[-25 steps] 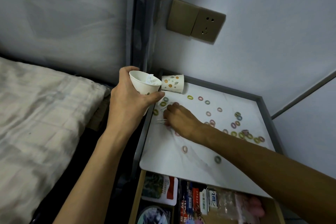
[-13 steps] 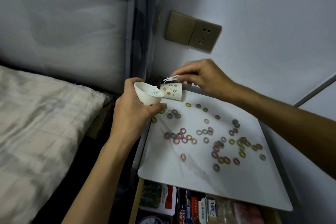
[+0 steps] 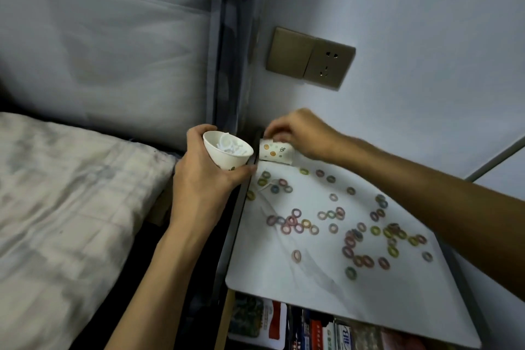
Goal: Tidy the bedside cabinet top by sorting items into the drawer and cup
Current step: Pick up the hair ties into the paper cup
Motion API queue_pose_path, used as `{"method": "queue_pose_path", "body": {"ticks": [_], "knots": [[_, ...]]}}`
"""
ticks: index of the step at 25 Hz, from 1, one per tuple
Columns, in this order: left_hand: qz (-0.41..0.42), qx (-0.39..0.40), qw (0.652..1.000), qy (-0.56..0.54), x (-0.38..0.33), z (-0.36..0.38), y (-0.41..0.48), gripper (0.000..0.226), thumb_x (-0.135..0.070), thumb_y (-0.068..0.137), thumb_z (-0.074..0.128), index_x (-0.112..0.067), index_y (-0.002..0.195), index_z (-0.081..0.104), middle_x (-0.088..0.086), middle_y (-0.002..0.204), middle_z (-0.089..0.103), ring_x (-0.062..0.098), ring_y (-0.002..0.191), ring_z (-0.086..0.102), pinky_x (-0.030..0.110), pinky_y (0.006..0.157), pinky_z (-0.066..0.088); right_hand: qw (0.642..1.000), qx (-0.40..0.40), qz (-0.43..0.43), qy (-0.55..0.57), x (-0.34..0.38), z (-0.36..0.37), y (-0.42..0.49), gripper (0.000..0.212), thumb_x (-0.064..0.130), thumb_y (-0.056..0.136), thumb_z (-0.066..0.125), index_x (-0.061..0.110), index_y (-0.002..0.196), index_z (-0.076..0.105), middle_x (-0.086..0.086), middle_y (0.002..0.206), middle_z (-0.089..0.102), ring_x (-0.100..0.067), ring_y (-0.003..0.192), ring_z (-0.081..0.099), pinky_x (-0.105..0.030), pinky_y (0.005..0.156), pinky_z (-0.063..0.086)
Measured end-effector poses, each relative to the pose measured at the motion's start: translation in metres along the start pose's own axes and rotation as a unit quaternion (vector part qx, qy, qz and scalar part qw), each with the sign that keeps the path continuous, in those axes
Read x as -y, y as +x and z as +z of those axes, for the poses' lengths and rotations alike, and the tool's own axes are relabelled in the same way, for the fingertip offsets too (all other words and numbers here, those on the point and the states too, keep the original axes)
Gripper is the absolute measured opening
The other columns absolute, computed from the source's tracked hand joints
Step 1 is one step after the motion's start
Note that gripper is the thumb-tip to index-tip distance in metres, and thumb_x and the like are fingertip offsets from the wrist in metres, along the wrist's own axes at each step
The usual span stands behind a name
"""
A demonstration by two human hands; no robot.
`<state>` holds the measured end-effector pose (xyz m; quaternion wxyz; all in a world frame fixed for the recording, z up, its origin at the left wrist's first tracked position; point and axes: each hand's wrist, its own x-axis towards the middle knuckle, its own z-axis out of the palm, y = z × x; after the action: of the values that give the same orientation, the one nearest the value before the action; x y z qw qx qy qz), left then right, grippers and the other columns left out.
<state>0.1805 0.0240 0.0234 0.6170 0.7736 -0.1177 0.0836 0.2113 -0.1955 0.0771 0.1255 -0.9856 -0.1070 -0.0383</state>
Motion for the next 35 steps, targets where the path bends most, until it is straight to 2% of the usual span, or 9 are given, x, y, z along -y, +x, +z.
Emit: {"method": "queue_pose_path", "body": {"ticks": [2, 4, 10, 14, 19, 23, 26, 30, 35], "knots": [[0.002, -0.009, 1.0, -0.004, 0.0, -0.004, 0.002, 0.073, -0.033, 0.056, 0.09, -0.031, 0.114, 0.046, -0.018, 0.092, 0.063, -0.003, 0.085, 0.061, 0.007, 0.065, 0.044, 0.991, 0.114, 0.003, -0.073, -0.01, 0.038, 0.0, 0.027, 0.008, 0.09, 0.063, 0.016, 0.116, 0.069, -0.002, 0.113, 0.07, -0.016, 0.105, 0.064, -0.033, 0.093, 0.048], [0.003, -0.012, 1.0, -0.003, -0.002, -0.006, 0.003, 0.074, -0.031, 0.055, 0.09, -0.03, 0.114, 0.046, -0.019, 0.092, 0.062, -0.007, 0.085, 0.059, 0.005, 0.064, 0.042, 0.986, 0.144, 0.018, -0.083, -0.014, 0.071, -0.003, 0.036, 0.0, 0.087, 0.062, 0.016, 0.119, 0.066, -0.004, 0.117, 0.067, -0.019, 0.107, 0.063, -0.035, 0.091, 0.05], [0.008, -0.01, 1.0, 0.017, -0.002, -0.004, 0.003, 0.076, -0.032, 0.057, 0.091, -0.027, 0.118, 0.048, -0.016, 0.095, 0.063, 0.01, 0.089, 0.062, 0.023, 0.075, 0.05, 0.995, 0.079, 0.039, -0.046, -0.026, 0.105, -0.004, 0.029, 0.0, 0.085, 0.06, 0.01, 0.111, 0.067, -0.008, 0.112, 0.061, -0.022, 0.101, 0.061, -0.032, 0.085, 0.05], [0.003, -0.003, 1.0, 0.021, -0.002, -0.003, 0.002, 0.076, -0.033, 0.058, 0.091, -0.027, 0.12, 0.047, -0.012, 0.099, 0.064, 0.012, 0.092, 0.062, 0.026, 0.076, 0.05, 0.988, 0.106, 0.07, -0.091, -0.037, 0.11, -0.011, 0.017, 0.012, 0.086, 0.066, 0.011, 0.103, 0.068, -0.009, 0.114, 0.059, -0.024, 0.104, 0.056, -0.034, 0.084, 0.047], [-0.005, 0.0, 1.0, 0.021, -0.006, 0.001, -0.001, 0.075, -0.032, 0.058, 0.091, -0.026, 0.12, 0.048, -0.008, 0.102, 0.065, 0.017, 0.095, 0.062, 0.04, 0.084, 0.053, 0.979, 0.153, 0.117, -0.073, -0.051, 0.114, -0.035, 0.015, 0.029, 0.096, 0.056, 0.014, 0.098, 0.057, -0.007, 0.101, 0.062, -0.022, 0.086, 0.056, -0.032, 0.069, 0.044], [-0.006, 0.002, 1.0, 0.016, -0.008, 0.003, -0.003, 0.074, -0.031, 0.059, 0.091, -0.027, 0.119, 0.048, -0.009, 0.101, 0.064, 0.013, 0.092, 0.062, 0.033, 0.079, 0.053, 0.977, 0.126, 0.172, 0.01, -0.062, 0.096, -0.045, 0.003, 0.023, 0.097, 0.053, 0.024, 0.094, 0.052, 0.0, 0.093, 0.064, -0.019, 0.082, 0.061, -0.033, 0.07, 0.048], [-0.008, 0.005, 1.0, 0.015, -0.008, 0.004, -0.003, 0.075, -0.032, 0.059, 0.091, -0.028, 0.119, 0.047, -0.008, 0.102, 0.064, 0.013, 0.092, 0.062, 0.028, 0.076, 0.051, 0.986, 0.081, 0.143, 0.003, -0.055, 0.086, -0.048, 0.008, 0.024, 0.09, 0.065, 0.027, 0.087, 0.058, 0.004, 0.085, 0.064, -0.015, 0.078, 0.06, -0.03, 0.07, 0.047], [-0.013, 0.011, 1.0, 0.008, -0.009, 0.006, -0.002, 0.076, -0.031, 0.059, 0.091, -0.028, 0.12, 0.047, -0.008, 0.103, 0.064, 0.014, 0.093, 0.062, 0.033, 0.079, 0.054, 0.99, 0.11, 0.072, -0.041, -0.035, 0.098, -0.049, 0.005, 0.025, 0.084, 0.071, 0.024, 0.089, 0.069, 0.004, 0.089, 0.069, -0.013, 0.082, 0.061, -0.024, 0.067, 0.046], [-0.007, 0.014, 1.0, 0.007, -0.008, 0.005, -0.003, 0.074, -0.031, 0.06, 0.091, -0.029, 0.119, 0.046, -0.011, 0.102, 0.063, 0.012, 0.092, 0.062, 0.036, 0.081, 0.055, 0.989, 0.109, 0.104, -0.009, -0.03, 0.106, -0.05, 0.008, 0.02, 0.085, 0.069, 0.018, 0.092, 0.067, -0.002, 0.092, 0.07, -0.019, 0.085, 0.063, -0.032, 0.075, 0.051]]}}
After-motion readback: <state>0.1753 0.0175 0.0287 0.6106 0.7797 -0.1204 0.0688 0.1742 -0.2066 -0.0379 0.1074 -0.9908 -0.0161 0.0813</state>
